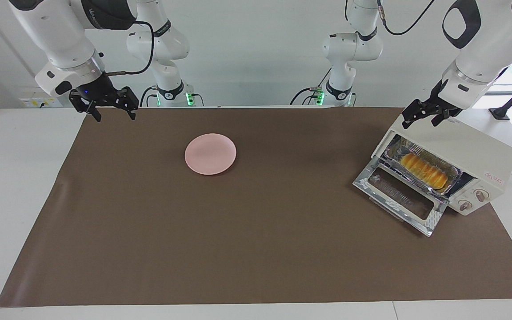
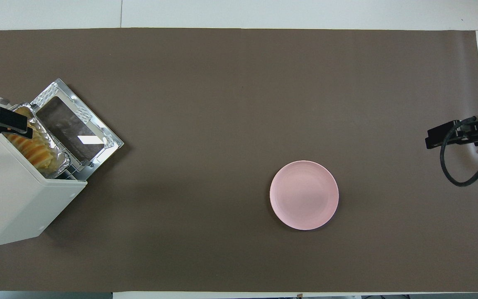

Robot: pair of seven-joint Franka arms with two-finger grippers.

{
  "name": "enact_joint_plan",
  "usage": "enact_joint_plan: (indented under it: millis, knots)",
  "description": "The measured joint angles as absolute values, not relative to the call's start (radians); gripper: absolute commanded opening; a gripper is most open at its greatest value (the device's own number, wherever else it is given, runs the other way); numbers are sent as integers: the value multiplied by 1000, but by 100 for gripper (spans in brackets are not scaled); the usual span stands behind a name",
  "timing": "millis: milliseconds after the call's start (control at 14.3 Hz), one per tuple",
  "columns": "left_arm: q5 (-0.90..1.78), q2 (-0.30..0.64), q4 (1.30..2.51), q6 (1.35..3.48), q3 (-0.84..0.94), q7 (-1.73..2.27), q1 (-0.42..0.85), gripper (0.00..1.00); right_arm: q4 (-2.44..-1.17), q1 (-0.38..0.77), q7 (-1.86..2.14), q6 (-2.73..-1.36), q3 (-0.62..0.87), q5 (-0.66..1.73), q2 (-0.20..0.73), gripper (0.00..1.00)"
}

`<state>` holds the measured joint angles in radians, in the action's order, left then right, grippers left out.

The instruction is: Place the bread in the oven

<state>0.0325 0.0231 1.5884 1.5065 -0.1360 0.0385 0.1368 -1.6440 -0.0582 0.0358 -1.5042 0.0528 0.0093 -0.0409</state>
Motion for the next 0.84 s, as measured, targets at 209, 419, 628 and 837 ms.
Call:
enact_joint_plan:
  millis: [209, 419, 628, 837]
  knots:
    - [34, 23, 1588, 1507, -132, 60, 138, 100, -1644, -58, 36, -1504, 53, 9, -41, 100]
    - [34, 23, 1586, 1508, -128, 62, 139, 100, -1644, -58, 36, -1504, 53, 9, -41, 100]
    - [34, 22, 1583, 1517, -128, 62, 139, 100, -1644, -58, 36, -1504, 53, 9, -41, 100]
    - [34, 22, 1583, 1524, -125, 62, 145, 100, -1644, -58, 36, -1504, 53, 9, -41, 100]
